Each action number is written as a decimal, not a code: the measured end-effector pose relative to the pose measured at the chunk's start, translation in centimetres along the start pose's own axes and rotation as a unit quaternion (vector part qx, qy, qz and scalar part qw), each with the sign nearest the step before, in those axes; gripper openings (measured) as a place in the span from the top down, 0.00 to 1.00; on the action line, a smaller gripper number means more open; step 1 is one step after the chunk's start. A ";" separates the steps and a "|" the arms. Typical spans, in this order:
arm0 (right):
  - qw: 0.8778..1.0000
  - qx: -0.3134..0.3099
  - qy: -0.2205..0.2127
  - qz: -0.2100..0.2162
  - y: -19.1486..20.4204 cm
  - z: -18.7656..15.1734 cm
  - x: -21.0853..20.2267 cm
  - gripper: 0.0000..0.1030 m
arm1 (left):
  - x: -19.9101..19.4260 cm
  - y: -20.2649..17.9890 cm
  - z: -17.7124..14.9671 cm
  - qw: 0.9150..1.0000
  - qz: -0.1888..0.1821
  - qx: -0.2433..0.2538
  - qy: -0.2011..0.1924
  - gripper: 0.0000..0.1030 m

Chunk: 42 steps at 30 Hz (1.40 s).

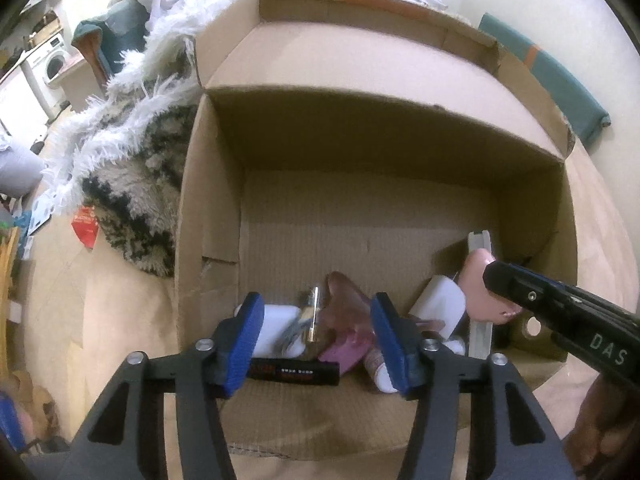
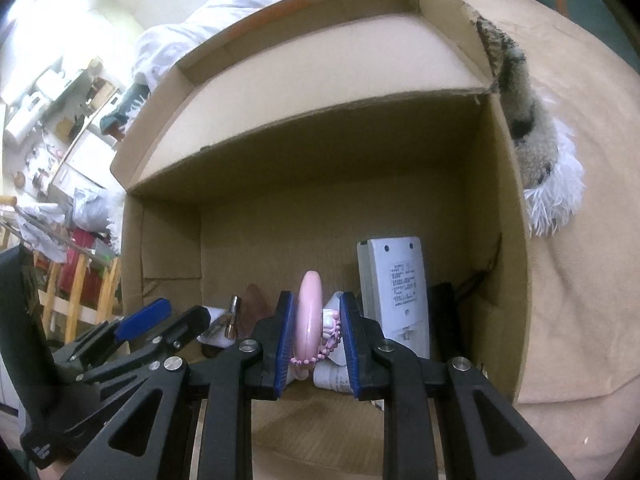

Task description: Organize rigid objects

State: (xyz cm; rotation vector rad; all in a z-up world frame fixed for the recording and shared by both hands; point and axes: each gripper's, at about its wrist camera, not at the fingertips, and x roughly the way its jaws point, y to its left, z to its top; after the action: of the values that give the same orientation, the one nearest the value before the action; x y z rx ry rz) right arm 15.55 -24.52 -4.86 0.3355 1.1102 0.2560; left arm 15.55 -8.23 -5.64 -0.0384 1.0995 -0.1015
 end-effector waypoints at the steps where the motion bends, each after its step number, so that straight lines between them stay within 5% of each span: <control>1: 1.000 0.001 -0.002 -0.001 -0.1 0.1 -0.1 0.76 | -0.2 0.0 0.0 1.000 0.000 0.002 -0.001 0.46; 4: 1.000 0.008 -0.009 0.003 -0.3 0.2 -0.4 0.66 | -1.2 0.0 0.3 1.000 0.000 0.001 -0.011 0.40; 6: 1.000 0.009 -0.018 0.004 -0.3 0.4 -0.8 0.25 | -1.9 0.2 0.5 1.000 -0.001 -0.002 -0.016 0.39; 13: 0.998 0.015 -0.058 -0.001 -0.5 0.5 -3.2 0.14 | -3.3 1.6 0.8 0.999 -0.012 -0.028 -0.013 0.39; 15: 0.997 0.016 -0.073 -0.006 -0.6 0.3 -4.1 0.04 | -4.3 1.8 0.7 0.999 -0.012 -0.029 -0.020 0.39; 19: 0.997 0.034 -0.075 -0.003 -1.0 -0.7 -5.6 0.01 | -6.2 2.2 0.0 0.999 -0.010 -0.033 -0.019 0.39; 23: 0.997 0.047 -0.056 -0.002 -0.8 -2.8 -6.2 0.00 | -7.3 3.5 -1.7 0.999 -0.014 -0.048 -0.009 0.22; 29: 0.999 0.029 -0.037 -0.014 1.0 -5.5 -7.6 0.00 | -8.6 5.5 -4.5 0.998 -0.016 -0.066 0.005 0.21; 38: 0.992 -0.058 -0.103 -0.035 4.4 -8.2 -12.3 0.00 | -14.6 5.3 -6.7 0.994 0.006 -0.036 -0.099 0.20; 42: 0.987 -0.067 -0.141 -0.029 4.7 -9.2 -13.9 0.00 | -16.2 4.7 -7.7 0.991 0.004 -0.016 -0.135 0.11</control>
State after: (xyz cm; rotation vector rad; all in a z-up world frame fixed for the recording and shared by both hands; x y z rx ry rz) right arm 1.19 -24.03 4.85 0.2126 0.8184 0.2227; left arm 1.69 -1.80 4.83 -0.0751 0.8316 -0.0686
